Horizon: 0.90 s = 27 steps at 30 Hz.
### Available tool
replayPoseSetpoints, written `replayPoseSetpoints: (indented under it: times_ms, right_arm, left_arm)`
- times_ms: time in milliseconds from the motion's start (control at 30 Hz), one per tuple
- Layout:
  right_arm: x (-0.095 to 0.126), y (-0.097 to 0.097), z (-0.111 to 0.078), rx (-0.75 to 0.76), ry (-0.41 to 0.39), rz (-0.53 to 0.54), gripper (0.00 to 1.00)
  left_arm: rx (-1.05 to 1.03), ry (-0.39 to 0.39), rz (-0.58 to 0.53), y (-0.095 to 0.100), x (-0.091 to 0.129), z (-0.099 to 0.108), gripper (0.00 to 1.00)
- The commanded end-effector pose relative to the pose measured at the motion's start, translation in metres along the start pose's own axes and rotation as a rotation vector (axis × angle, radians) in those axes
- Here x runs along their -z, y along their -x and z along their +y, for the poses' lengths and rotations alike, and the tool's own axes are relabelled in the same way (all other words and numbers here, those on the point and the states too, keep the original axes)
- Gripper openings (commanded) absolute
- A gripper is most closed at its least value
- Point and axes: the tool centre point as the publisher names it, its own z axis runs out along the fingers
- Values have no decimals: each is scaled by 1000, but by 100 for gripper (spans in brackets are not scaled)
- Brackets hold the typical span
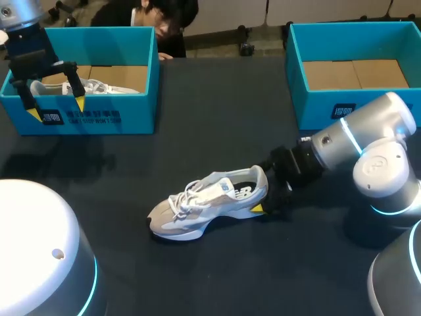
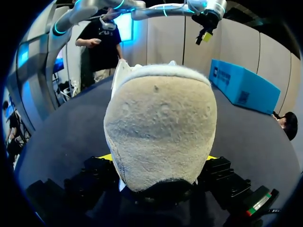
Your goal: Take the shoe out of the shoebox, open the shoe tongue, remove and reinsert the insole, then place the shoe into the shoebox
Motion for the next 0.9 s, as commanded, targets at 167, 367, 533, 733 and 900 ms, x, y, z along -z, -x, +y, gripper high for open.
replayPoseSetpoints:
  times_ms: [167,367,533,733,900]
  right_arm:
    - [7,0,5,-12,-19,-33,0]
    - [21,0,1,-42,-37,-86,0]
    - [32,-3,-2,-59,-55,-114,0]
    - [38,-8,-6,-70,-58,-129,0]
    - [43,-14,-10,-85,-57,-155,0]
  left_arm:
    - [-1,4,-1,-1,-1,-1,100]
    - [-1,4,-1,-1,-1,-1,100]
    - [-1,4,-1,-1,-1,-1,100]
    - [-1,4,-1,-1,-1,-1,100]
    - [-1,4,-1,-1,-1,-1,100]
